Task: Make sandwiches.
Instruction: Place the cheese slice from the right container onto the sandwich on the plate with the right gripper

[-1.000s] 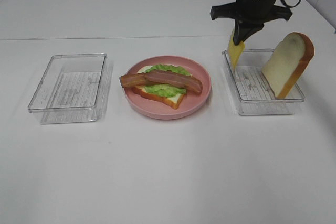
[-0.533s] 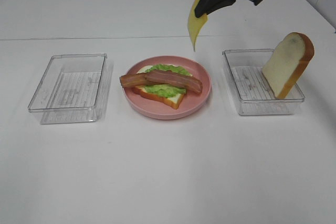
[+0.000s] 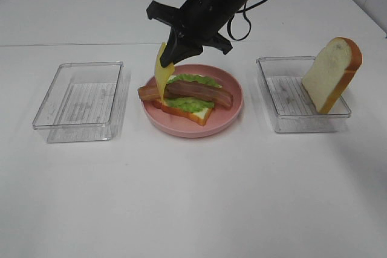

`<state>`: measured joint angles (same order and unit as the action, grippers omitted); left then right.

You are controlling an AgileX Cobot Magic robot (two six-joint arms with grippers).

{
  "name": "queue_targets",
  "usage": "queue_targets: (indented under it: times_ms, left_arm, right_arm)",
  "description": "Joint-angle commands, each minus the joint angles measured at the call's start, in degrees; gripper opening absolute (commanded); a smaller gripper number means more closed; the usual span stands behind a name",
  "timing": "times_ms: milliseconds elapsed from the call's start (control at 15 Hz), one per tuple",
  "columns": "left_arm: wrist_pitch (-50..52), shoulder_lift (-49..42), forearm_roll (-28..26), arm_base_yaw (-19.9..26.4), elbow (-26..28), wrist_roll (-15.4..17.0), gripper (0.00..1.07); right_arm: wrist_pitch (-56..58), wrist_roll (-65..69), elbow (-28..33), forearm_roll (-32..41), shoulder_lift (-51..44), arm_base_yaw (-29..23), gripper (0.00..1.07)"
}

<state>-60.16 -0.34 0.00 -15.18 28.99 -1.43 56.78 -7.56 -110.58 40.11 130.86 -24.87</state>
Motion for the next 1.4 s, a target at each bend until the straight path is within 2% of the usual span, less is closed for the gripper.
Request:
queue_targets:
  times_ms: [67,133,200,467,667,733,867,1000,1200,1400]
  left_arm:
    - [0.6,-1.1,0.0,-0.1,-0.3,0.1,0.79]
    - [0.6,-1.1,0.0,-0.1,-0.3,0.1,0.79]
    - [0.6,-1.1,0.0,-0.1,-0.3,0.1,0.79]
    - [0.6,-1.1,0.0,-0.1,-0.3,0.1,0.79]
    - [0.6,-1.1,0.0,-0.1,-0.3,0.1,0.79]
    - [0.6,-1.1,0.0,-0.1,-0.3,0.1,0.79]
    - [0.6,-1.1,0.0,-0.1,-0.3,0.1,0.79]
    - [0.6,-1.1,0.0,-0.1,-0.3,0.1,0.79]
    - [0.6,-1.1,0.0,-0.1,-0.3,0.1,0.79]
    - [0.6,-1.1,0.0,-0.1,-0.3,0.1,0.79]
  right_arm:
    - [-1.0,-0.6,0.2,-1.1,1.9,0.3,0.00]
    - [-2.1,0.2,0.2,-4.5,2.1,0.4,0.00]
    - [-3.4,5.0,0.1,-11.1,2.0,0.4,0.00]
    - [-3.7,10.6,0.1,-20.0,2.0,0.4,0.00]
    - [-3.7,12.9,0.1,-23.0,2.0,0.4,0.02]
    - [-3.6,12.9,0.1,-23.1,2.0,0.4,0.11]
    - [-3.5,13.0,0.1,-23.3,2.0,0.4,0.44]
    - [-2.6,13.0,0.1,-23.7,1.6,0.4,0.70]
    - [-0.6,13.0,0.1,-25.3,-0.5,0.4,0.70]
    - [2.3,13.0,0.1,-30.6,-4.9,0.4,0.70]
